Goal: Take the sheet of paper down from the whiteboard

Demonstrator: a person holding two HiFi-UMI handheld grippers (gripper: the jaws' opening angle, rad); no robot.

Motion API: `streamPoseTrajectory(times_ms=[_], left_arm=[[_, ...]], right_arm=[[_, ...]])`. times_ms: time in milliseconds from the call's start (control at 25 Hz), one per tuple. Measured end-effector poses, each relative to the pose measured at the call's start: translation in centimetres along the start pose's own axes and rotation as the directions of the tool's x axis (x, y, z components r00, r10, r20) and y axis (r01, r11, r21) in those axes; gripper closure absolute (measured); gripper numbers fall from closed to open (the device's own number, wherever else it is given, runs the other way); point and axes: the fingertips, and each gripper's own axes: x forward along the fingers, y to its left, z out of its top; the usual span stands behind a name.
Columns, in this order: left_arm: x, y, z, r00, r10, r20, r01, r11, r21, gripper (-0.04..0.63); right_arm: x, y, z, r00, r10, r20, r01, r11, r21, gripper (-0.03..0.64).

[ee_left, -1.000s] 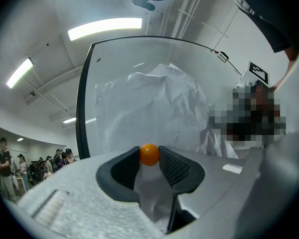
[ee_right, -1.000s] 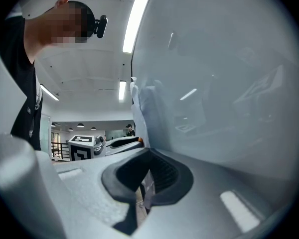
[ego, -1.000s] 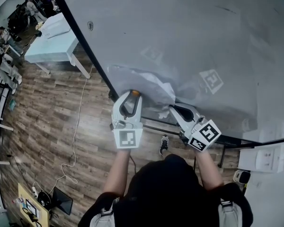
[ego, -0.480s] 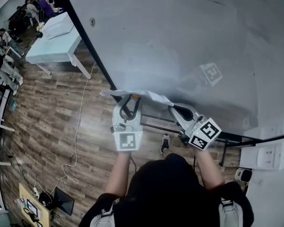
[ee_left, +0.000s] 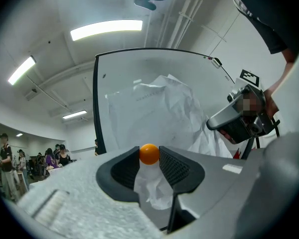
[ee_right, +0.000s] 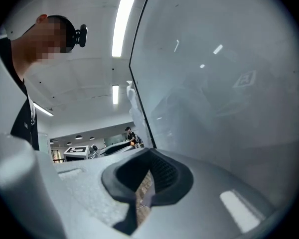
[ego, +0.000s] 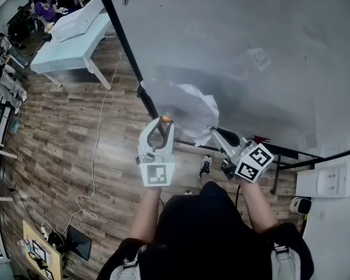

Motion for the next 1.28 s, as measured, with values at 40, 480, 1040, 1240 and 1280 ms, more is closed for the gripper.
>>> streamPoseTrajectory(times_ms=[40,480,1040,1240,1280], left_arm=[[-0.8,-0.1,0.0,1.000,-0.002,-0.002,0.002,1.000,-0.005,0.463],[-5.9,-2.2,2.4,1.000,0.023,-0.005,-0.023,1.000,-0.017,0.462],[-10.8,-13.7,9.0,0.996,0.083,-0.034,-0.084,0.996,-0.041,0.462],[-12.8,-18.7,10.9,0.995,0.089,-0.048,-0.091,0.995,-0.044,0.462],[-13.3,-19.7,11.1,0.994,0.094,-0.054,-0.096,0.995,-0.042,0.462]], right_arm=[[-0.4,0.4,-0.2,1.000,-0.009,0.000,0.009,1.000,0.003,0.614],[-5.0,3.1,-0.2,1.000,-0.023,0.020,0.023,1.000,0.004,0.614],[-19.0,4.7,1.0,1.000,0.021,0.015,-0.020,0.997,-0.068,0.614],[-24.9,4.2,-0.1,1.000,0.009,-0.023,-0.011,0.995,-0.095,0.614],[-25.9,4.0,-0.4,1.000,0.002,-0.029,-0.005,0.995,-0.098,0.614]])
